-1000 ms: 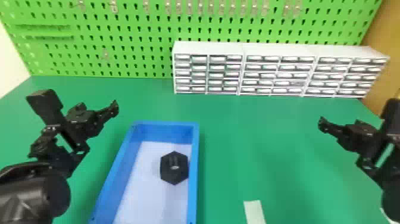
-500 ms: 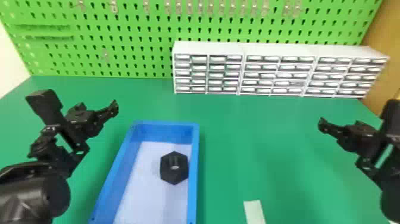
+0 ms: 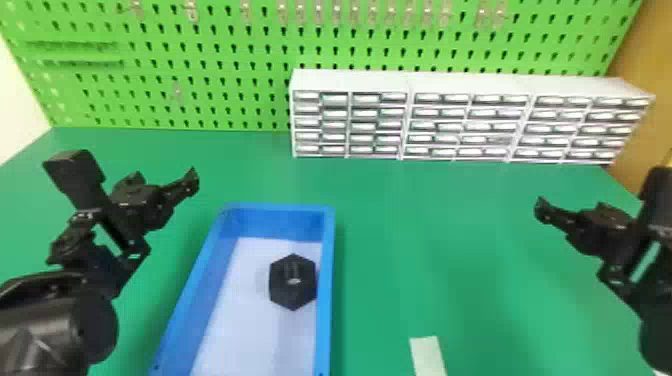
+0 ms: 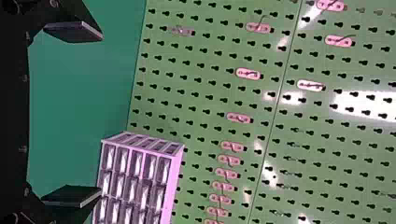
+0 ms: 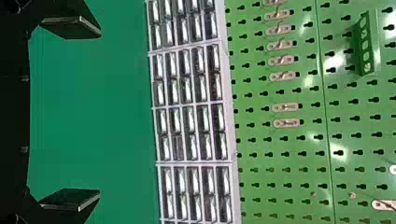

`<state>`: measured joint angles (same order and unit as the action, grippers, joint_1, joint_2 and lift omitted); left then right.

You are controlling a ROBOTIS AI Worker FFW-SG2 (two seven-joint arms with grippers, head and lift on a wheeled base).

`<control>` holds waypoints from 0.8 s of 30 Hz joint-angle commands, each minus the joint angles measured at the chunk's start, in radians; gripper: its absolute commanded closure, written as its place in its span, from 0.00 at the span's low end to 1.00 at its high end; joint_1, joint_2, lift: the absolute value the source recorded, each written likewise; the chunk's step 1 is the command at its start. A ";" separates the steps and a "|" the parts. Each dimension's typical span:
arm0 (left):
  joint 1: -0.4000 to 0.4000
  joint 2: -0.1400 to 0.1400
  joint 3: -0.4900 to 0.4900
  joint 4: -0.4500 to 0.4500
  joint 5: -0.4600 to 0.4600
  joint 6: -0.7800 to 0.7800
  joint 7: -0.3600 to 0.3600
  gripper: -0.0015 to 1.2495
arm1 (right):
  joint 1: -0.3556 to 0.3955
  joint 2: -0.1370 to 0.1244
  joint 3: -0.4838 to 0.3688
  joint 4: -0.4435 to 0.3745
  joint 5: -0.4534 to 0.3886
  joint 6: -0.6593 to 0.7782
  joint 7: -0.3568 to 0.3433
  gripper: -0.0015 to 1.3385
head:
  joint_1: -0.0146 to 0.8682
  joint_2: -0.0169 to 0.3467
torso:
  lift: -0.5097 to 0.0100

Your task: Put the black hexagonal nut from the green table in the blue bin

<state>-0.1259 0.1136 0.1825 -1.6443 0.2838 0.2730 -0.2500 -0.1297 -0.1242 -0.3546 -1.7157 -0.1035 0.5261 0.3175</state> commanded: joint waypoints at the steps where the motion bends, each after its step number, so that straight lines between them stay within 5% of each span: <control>1: 0.000 0.000 0.000 0.000 0.000 0.000 0.000 0.10 | -0.001 0.000 0.000 0.001 0.002 0.000 0.000 0.08 | 0.77 0.14 | 0.79; 24: 0.000 0.000 0.000 0.000 0.000 0.000 0.000 0.10 | -0.001 0.000 0.002 -0.001 0.002 0.000 0.000 0.08 | 0.77 0.14 | 0.79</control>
<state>-0.1262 0.1136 0.1825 -1.6444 0.2838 0.2730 -0.2500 -0.1304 -0.1243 -0.3528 -1.7155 -0.1012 0.5261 0.3175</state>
